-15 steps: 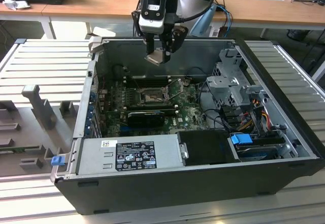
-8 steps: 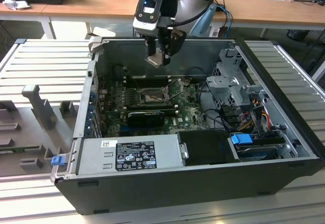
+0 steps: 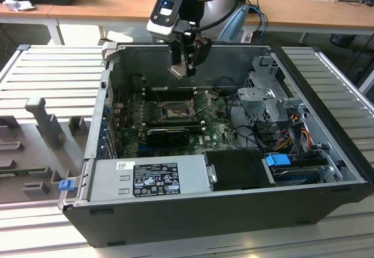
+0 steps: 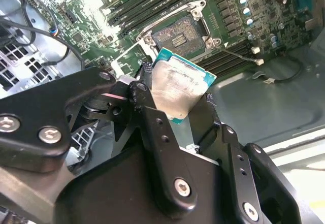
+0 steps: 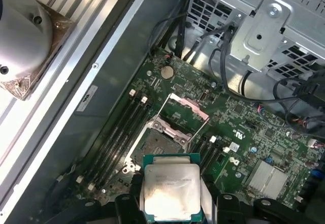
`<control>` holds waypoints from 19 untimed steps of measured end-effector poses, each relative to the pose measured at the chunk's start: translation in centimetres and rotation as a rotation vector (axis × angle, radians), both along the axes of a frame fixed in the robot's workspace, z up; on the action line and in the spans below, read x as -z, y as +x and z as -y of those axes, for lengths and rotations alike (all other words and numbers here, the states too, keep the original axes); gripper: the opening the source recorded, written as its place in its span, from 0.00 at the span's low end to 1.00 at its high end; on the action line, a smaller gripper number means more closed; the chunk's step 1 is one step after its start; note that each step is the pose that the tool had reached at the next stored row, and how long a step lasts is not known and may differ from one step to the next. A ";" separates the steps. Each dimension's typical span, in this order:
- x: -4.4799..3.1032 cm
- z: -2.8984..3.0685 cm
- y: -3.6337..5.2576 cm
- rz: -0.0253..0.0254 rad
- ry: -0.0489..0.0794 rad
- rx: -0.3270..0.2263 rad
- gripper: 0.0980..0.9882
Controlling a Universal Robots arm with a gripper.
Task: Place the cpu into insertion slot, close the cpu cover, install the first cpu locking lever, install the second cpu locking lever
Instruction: 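Place the cpu into insertion slot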
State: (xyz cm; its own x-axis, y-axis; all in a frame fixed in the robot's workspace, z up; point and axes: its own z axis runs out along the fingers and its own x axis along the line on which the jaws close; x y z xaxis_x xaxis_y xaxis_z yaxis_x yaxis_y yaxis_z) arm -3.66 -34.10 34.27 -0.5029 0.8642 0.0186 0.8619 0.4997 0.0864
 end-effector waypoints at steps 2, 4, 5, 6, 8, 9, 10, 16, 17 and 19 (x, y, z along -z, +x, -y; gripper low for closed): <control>0.03 0.00 0.00 0.0000 0.000 0.006 0.48; 0.06 0.00 0.00 0.0001 0.000 0.011 0.48; 0.08 0.00 0.00 0.0001 0.000 0.013 0.48; 0.09 0.00 0.00 0.0001 0.000 0.014 0.48; 0.13 0.00 0.00 0.0001 0.000 0.018 0.48; 0.15 0.00 0.00 0.0001 0.000 0.021 0.48; 0.16 0.00 0.00 0.0001 0.000 0.025 0.48; 0.32 0.00 0.00 0.0001 0.000 0.094 0.48; 0.35 0.00 0.00 0.0001 0.000 0.113 0.48; 0.44 0.00 0.00 0.0001 0.000 0.154 0.48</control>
State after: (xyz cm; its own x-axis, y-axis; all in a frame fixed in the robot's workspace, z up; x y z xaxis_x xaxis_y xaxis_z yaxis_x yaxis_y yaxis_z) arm -3.66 -34.10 33.84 -0.3642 0.9311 0.0185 0.9284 0.3614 0.0864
